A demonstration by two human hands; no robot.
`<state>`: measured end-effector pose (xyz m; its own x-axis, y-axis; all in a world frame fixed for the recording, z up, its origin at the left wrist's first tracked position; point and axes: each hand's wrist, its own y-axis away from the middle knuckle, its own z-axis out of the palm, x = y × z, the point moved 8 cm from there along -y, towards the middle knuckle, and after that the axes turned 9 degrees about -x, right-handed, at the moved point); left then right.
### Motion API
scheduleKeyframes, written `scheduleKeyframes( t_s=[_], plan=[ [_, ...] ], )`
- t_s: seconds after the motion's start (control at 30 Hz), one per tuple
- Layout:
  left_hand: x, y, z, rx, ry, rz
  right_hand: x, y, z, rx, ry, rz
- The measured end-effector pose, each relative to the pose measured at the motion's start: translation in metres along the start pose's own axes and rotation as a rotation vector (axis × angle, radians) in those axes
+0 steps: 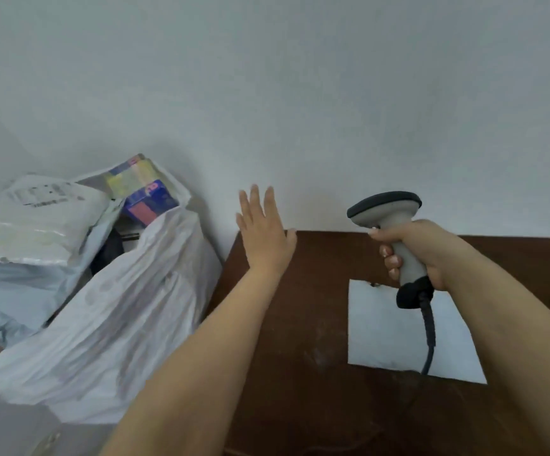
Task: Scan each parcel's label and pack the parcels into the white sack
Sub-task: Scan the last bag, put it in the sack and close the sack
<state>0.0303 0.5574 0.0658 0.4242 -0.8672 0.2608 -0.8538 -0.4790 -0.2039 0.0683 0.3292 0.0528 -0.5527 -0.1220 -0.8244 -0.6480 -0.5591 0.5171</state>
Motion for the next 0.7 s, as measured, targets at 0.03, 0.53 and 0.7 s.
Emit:
scheduleKeyframes(
  t_s=[0.03, 0.53, 0.7],
  plan=[
    [0.025, 0.011, 0.028, -0.084, 0.026, 0.058, 0.008, 0.003, -0.018, 0.035, -0.009, 0.016],
    [0.109, 0.177, 0.255, -1.083, -0.296, 0.372, 0.088, 0.036, -0.156, 0.223, -0.126, 0.188],
    [0.119, 0.188, 0.24, -0.896, -0.405, 0.457, 0.087, 0.026, -0.135, 0.155, -0.088, 0.184]
  ],
)
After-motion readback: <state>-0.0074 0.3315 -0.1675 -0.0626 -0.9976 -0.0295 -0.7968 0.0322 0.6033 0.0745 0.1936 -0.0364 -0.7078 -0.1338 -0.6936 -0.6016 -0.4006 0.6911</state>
